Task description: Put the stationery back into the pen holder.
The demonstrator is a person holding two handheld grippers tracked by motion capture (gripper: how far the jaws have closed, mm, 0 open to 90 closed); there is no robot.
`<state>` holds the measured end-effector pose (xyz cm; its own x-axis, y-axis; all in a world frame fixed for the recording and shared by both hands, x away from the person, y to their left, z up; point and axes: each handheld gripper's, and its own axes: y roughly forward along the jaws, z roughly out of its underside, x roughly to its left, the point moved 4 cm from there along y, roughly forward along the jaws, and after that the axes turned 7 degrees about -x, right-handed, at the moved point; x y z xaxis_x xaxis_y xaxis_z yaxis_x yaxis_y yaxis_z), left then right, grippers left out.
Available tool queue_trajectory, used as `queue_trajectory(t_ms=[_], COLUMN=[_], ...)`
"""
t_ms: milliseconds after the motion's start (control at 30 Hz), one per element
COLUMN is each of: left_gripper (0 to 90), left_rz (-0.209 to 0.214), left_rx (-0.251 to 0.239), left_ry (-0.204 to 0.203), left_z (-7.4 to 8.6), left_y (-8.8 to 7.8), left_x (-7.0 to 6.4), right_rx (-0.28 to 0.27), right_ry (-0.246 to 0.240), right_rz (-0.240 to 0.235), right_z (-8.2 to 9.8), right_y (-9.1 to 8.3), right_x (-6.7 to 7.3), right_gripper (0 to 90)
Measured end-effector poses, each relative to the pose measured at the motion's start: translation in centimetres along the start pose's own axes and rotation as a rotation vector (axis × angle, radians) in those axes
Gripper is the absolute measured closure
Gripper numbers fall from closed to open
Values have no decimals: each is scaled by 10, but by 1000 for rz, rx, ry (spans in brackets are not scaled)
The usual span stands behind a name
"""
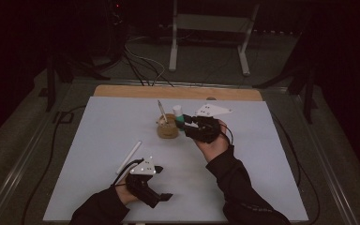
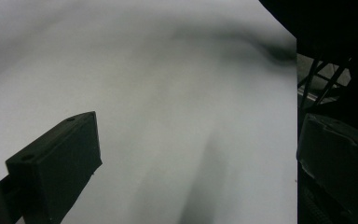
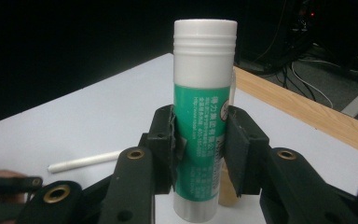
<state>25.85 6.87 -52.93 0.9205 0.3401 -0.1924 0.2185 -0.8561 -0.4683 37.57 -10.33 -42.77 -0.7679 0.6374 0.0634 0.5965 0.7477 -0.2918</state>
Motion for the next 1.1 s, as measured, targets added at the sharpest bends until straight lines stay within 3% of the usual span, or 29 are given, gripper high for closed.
queue_trajectory(t_ms=[533, 1100], left_gripper=[3, 3], left_rz=[12, 18], left_rx=[-13, -28], left_ry=[-7, -13], left_z=[0, 0], left_y=[0, -1], left_x=[0, 1], right_rx=[-12, -2], right_ry=[17, 48], right_rz=[30, 64], right_z=[-8, -5], right_y=[27, 48], right_x=[-12, -27], right_gripper=[652, 651])
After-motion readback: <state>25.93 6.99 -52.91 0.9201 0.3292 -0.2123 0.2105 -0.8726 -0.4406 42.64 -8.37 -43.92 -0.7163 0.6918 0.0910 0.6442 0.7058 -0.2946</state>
